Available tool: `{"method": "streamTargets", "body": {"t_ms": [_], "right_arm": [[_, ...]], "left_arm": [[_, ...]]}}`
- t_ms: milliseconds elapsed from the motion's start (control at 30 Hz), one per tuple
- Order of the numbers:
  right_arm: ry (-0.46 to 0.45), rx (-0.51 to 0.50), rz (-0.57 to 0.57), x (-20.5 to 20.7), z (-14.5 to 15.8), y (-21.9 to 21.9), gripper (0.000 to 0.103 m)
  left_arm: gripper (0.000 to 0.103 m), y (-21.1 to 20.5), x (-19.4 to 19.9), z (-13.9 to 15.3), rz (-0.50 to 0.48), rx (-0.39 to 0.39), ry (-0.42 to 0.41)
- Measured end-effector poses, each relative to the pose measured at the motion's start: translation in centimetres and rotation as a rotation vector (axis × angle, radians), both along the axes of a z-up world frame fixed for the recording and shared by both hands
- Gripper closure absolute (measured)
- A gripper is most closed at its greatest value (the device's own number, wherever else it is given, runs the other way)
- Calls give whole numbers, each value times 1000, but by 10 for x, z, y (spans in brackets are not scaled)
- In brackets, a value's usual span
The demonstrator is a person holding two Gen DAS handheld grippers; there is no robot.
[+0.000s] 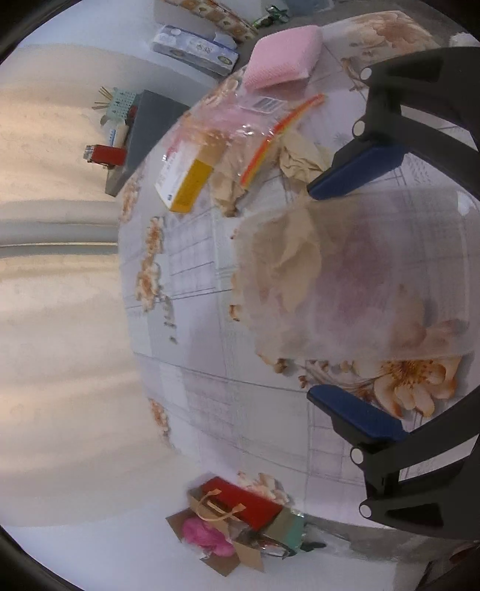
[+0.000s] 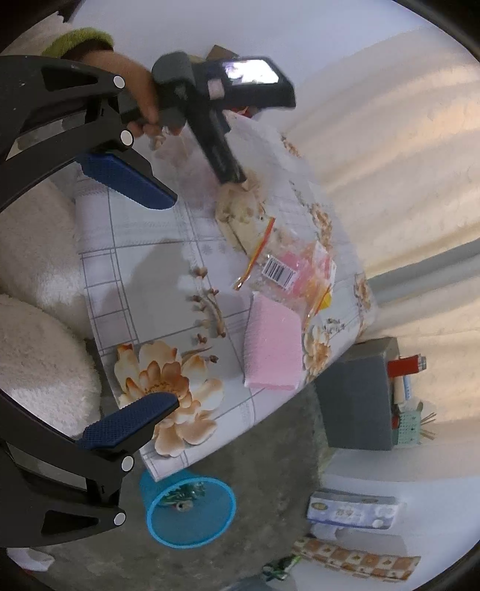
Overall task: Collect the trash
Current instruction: 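Grasp the clear plastic container rim with the left tool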
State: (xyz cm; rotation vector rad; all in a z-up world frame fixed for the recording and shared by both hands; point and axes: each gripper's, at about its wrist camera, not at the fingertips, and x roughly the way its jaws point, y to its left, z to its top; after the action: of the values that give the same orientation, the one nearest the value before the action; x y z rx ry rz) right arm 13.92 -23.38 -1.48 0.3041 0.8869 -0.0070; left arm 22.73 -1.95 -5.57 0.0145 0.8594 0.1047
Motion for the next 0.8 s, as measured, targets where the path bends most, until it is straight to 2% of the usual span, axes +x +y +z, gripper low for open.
{"method": "streamTargets", "body": {"t_ms": [167, 267, 300, 367, 567, 667, 800], "right_arm": [[5, 14, 15, -4, -1, 1, 8], [6, 30, 8, -7, -1, -2, 8], [6, 36, 2, -9, -1, -4, 8], [6, 43, -9, -10, -1, -8, 8], [-13, 65, -34, -20, 4, -13, 8], [-5, 59, -33, -23, 3, -11, 8], [13, 88, -35, -21, -1, -11, 8]], "left_arm": [[5, -1, 3, -8, -11, -1, 34], [7, 1, 0, -8, -27, -44, 35], [12, 4, -1, -8, -32, -67, 33], [16, 7, -3, -7, -46, -103, 35], [18, 27, -10, -3, -104, -242, 16], [18, 44, -15, -2, -134, -364, -13], [18, 73, -18, -6, -205, -673, -36]]}}
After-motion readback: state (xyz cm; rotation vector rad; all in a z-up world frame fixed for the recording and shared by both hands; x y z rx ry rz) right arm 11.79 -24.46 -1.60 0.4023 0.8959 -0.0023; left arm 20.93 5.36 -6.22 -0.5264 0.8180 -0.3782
